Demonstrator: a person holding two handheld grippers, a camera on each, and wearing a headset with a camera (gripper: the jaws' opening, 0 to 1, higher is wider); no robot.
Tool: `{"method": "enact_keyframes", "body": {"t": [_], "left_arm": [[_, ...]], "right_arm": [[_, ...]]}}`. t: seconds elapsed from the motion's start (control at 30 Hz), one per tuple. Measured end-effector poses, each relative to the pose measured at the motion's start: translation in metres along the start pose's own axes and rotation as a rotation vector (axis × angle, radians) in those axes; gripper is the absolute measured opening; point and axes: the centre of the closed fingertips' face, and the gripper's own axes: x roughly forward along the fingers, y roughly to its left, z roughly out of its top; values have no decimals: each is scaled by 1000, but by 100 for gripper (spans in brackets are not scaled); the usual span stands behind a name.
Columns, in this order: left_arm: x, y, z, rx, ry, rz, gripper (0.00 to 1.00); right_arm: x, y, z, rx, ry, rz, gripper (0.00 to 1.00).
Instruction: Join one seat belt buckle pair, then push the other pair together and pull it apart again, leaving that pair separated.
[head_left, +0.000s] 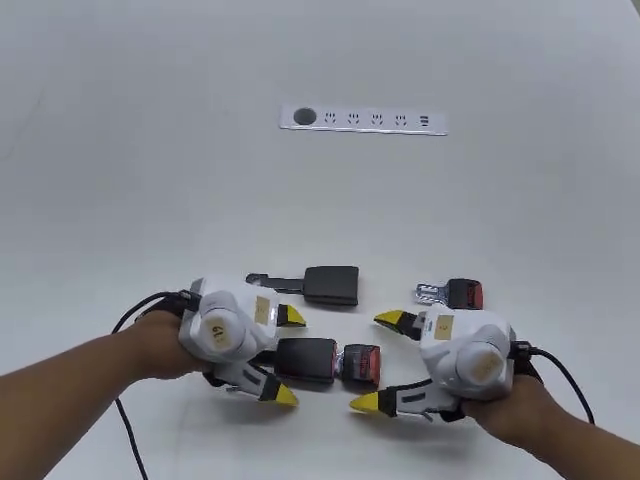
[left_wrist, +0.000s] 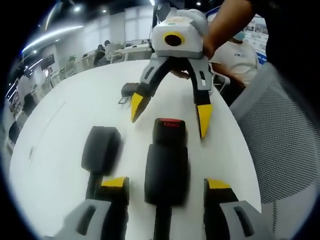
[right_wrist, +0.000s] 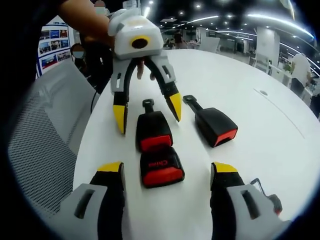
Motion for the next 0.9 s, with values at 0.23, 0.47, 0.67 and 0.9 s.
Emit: {"method": "enact_keyframes", "body": {"t": [0.23,0.47,0.67,0.9], "left_arm": [[-14,7,11,-40,-16,38,74],[-27,34,28,-61,-42,94,77],[-31,54,38,-54,-36,113,78],[-30,76,47,-38,-32,125,78]], "right_arm": [[-13,-10,6,15,-37,-9,78],[-40,-35,6,16,-64,-41,81],[-63,-65,-7,85,-63,-84,79],[-80,-96,-22,82,-49,-116,79]]}}
